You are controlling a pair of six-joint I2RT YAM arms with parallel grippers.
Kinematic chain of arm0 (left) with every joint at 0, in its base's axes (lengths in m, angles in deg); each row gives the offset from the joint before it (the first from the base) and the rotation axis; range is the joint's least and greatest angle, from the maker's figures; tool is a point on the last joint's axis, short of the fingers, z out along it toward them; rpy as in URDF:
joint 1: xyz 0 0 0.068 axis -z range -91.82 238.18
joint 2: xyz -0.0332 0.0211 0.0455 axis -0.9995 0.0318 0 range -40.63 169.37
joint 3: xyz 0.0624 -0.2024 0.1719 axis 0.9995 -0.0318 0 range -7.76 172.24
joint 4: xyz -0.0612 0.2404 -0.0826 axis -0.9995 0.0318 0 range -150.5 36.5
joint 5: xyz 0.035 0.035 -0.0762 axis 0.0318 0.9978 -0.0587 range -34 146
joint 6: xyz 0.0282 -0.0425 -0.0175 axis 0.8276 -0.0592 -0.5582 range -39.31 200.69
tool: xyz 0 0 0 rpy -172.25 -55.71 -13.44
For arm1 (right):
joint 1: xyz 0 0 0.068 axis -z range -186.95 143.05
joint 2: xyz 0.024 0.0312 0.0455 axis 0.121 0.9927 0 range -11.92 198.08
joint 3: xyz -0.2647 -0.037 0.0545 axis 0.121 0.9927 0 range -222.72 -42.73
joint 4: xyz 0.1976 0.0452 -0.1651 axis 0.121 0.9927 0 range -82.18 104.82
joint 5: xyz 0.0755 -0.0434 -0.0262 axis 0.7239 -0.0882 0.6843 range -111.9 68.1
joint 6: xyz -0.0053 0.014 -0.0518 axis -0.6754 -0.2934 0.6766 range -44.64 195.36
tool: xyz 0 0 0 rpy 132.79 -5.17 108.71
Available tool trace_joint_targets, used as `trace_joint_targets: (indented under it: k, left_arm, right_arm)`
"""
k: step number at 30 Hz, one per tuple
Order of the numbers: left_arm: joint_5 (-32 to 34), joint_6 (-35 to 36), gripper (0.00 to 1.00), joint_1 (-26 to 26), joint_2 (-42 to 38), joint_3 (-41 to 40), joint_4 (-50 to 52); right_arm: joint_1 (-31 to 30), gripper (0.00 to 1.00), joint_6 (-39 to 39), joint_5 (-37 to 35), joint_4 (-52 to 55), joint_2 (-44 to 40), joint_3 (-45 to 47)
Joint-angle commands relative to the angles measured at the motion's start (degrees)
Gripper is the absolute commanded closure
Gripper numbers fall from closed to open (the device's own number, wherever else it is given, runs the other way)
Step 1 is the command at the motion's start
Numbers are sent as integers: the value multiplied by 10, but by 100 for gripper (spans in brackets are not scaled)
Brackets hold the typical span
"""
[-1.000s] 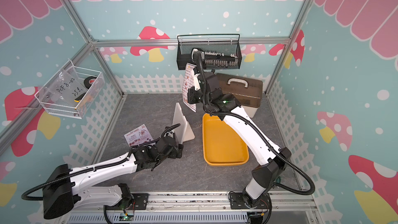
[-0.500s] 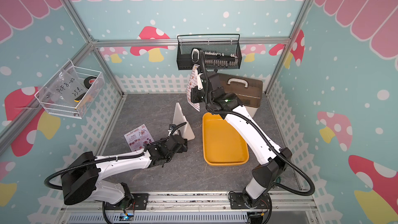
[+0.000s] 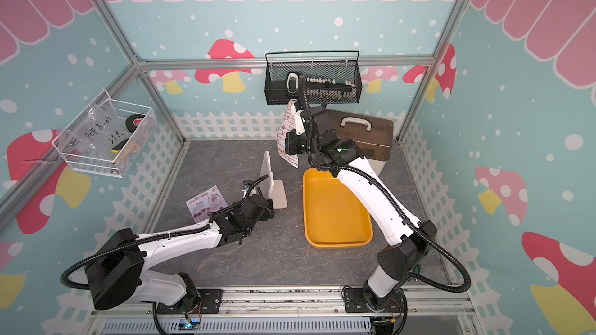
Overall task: Replace the menus in the menu holders
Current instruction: Adjust the menu holder at the center of the board, then insert the menu into the menu holder.
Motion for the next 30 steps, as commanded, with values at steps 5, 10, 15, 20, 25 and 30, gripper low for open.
trace_joint_targets:
  k: [5,10,15,20,25,30]
  left_arm:
    - [-7,4,2,-12,-44,-36,4]
    - [-95,26,2,-11,-88,-60,-27]
    - [-125,14,2,-11,-160,-58,17]
    - [-89,-12,2,-32,-201,-22,100]
    - [-114,-7,2,-89,-205,-7,107]
    - [-121,2,2,-106,-203,-7,104]
  right_arm:
    - [-6,100,-33,39,-13,23,-5]
    - [-11,100,-61,34,-26,29,-5]
    - [-19,100,-106,7,-45,26,8]
    - [-24,100,-160,-15,-84,24,44]
    - [-27,100,-174,-32,-95,29,52]
    - [-28,100,-176,-41,-103,24,57]
